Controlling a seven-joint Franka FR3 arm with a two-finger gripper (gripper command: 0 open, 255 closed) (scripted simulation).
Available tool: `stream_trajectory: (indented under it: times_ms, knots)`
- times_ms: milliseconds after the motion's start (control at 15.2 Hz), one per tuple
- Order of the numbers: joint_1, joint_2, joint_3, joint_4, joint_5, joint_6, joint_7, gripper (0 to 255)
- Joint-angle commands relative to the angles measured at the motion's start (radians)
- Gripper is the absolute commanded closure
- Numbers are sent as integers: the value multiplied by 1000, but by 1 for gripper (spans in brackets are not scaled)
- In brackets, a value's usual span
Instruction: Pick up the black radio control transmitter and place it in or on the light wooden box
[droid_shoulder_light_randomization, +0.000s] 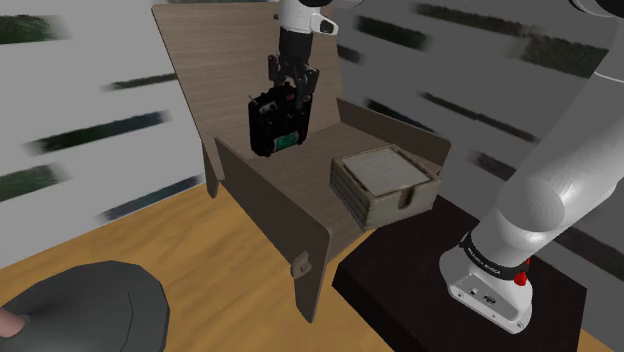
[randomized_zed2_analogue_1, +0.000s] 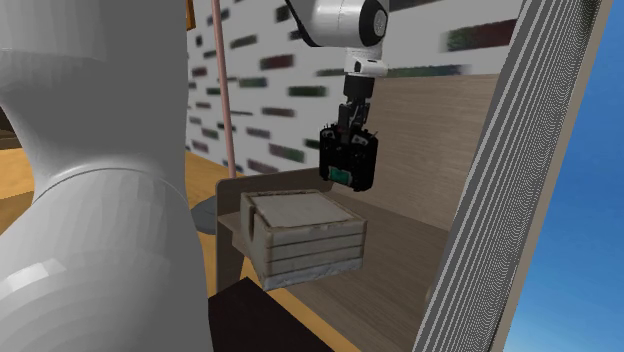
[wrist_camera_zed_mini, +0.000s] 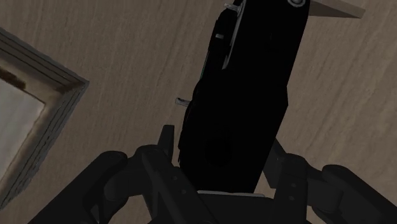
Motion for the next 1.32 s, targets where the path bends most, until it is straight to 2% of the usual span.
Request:
stream_trajectory:
  times_ms: [0,1254]
  knots:
    - [0,-3,0,28,1,-29,1,255]
    - [5,2,4,290,-6,-285,28,255]
